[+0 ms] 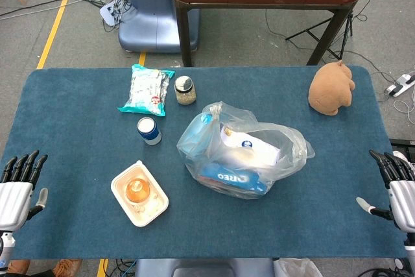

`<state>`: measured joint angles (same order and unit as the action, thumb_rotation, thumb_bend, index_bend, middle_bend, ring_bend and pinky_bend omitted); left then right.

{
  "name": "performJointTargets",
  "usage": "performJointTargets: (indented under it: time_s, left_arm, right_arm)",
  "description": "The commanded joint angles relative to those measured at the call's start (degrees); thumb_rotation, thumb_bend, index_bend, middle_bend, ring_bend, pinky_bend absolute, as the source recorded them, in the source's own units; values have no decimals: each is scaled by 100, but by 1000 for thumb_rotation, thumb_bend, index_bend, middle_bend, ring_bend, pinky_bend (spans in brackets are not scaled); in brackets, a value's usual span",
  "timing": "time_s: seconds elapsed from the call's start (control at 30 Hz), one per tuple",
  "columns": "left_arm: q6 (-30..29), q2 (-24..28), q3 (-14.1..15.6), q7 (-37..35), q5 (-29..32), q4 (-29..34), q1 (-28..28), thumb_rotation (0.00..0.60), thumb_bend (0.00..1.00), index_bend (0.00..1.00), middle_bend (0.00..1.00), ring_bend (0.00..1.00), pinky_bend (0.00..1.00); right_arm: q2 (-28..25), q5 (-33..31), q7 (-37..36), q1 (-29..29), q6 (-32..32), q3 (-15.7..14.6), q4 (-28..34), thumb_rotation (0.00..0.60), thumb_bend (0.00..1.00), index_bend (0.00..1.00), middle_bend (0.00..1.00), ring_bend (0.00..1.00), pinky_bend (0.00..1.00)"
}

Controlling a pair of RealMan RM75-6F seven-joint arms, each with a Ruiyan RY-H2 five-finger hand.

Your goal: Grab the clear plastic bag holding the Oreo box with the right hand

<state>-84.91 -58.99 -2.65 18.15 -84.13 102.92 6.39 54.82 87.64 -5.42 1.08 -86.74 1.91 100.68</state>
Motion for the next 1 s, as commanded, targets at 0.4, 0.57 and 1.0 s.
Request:
performJointTargets:
  time_s: [0.4, 0.57, 1.0]
  left_arm:
    - [-25, -3, -4, -18, -28, 3, -6, 600, 455, 0, 0, 0, 0]
    - [-46, 3, -7, -41, -58, 11, -9, 600, 455, 0, 0, 0, 0]
    - [-133, 32, 6, -62, -65, 10, -79, 600, 455, 0, 0, 0, 0]
  right_arm:
    - [-257, 249, -210, 122, 105, -5, 205, 600, 0, 17, 141, 63, 105]
    - [-575, 685, -537, 388, 404, -79, 515, 600, 0, 17, 143, 63, 105]
    - [-1184, 1380, -1554, 1285, 1278, -67, 1086, 600, 0, 17, 143, 63, 108]
